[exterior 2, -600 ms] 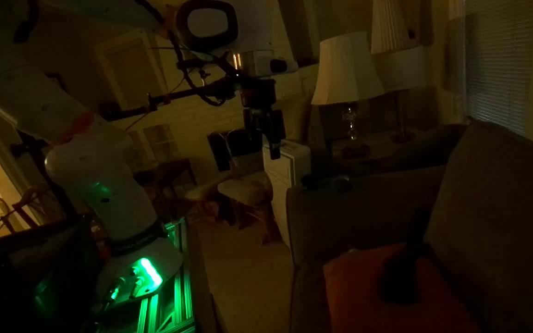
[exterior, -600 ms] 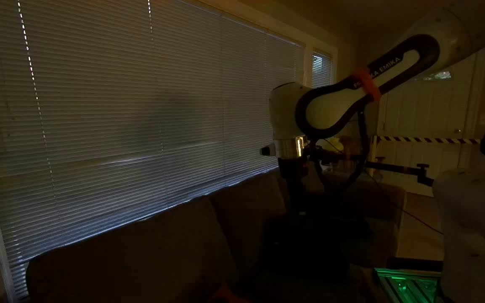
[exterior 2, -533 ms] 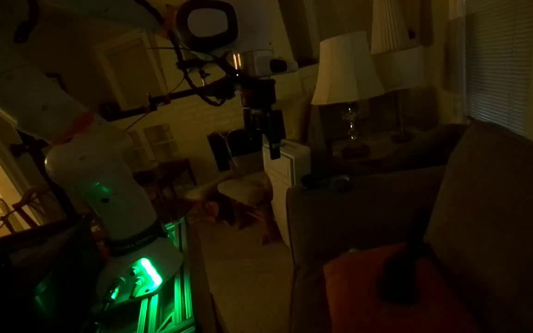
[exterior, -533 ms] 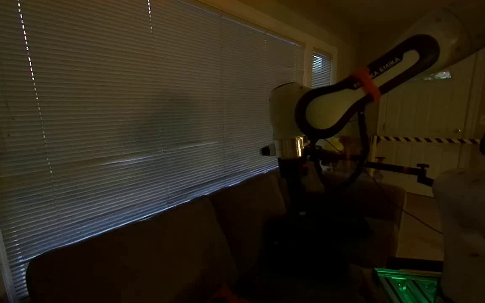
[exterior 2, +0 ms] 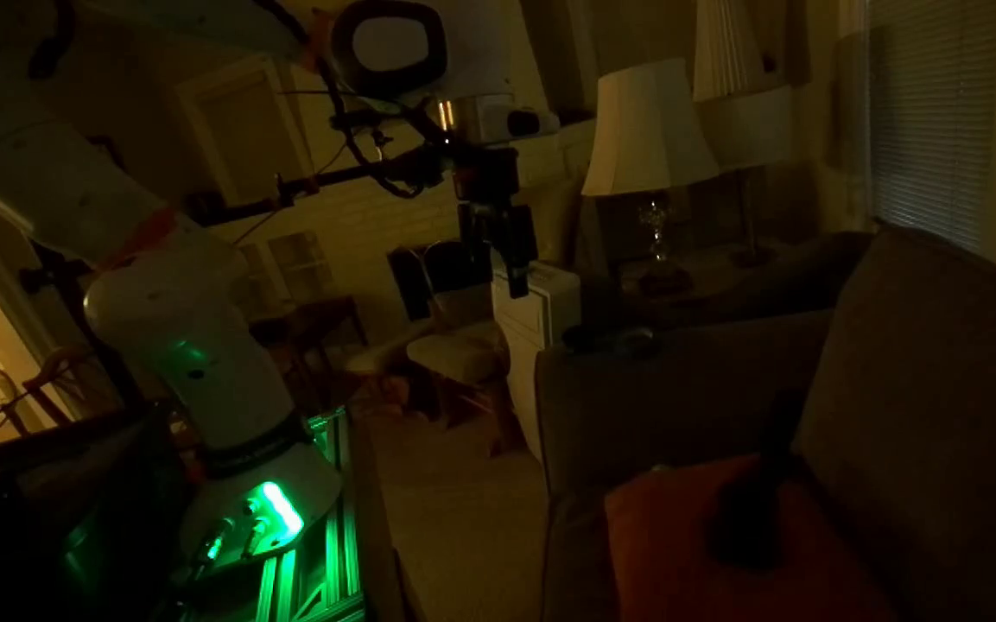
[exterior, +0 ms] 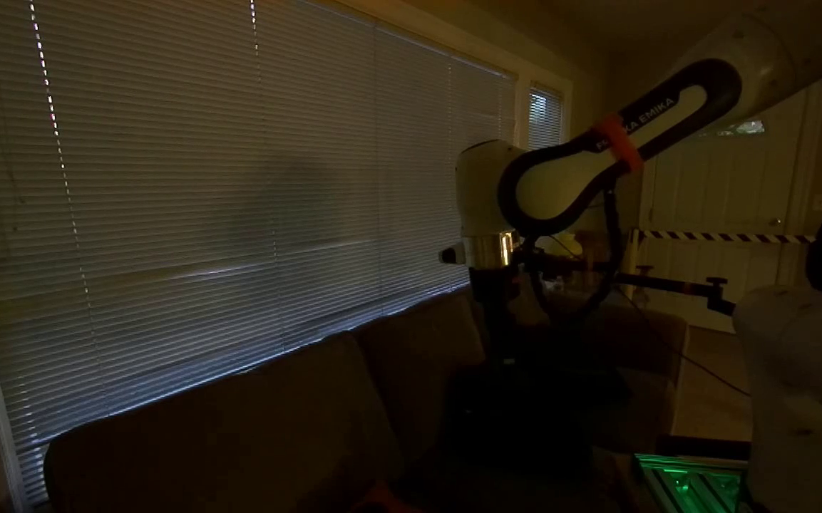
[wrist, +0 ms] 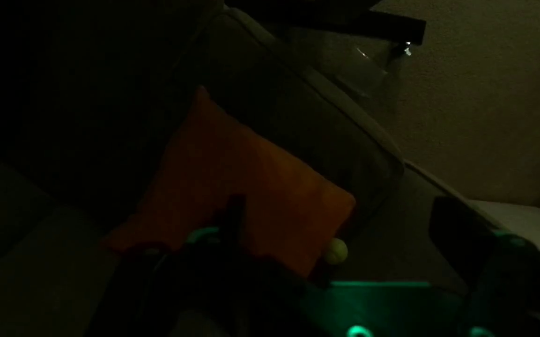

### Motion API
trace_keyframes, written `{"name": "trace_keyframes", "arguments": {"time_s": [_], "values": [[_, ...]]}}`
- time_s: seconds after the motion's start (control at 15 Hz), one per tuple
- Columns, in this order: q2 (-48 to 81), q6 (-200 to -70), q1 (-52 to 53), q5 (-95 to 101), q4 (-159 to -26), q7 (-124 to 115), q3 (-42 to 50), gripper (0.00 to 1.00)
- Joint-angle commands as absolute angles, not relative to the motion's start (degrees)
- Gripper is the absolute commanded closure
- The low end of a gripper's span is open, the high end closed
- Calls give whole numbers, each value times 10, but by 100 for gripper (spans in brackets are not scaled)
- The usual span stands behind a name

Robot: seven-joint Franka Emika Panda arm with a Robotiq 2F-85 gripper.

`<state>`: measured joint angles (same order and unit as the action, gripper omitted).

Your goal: Pick up the black objects from the orange pillow and place them on the left armrest of the sofa.

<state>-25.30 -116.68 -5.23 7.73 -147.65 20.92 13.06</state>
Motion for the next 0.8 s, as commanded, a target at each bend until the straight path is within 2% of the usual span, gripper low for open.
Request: {"name": "trace_keyframes", "arguments": {"time_s": [0.0, 0.4, 0.73], "values": [[-187, -1219, -50, 37, -1443, 244, 155, 0], [-32, -1321, -51, -64, -1353, 284, 169, 0], [121, -1402, -85, -49, -1261, 237, 142, 0]]}}
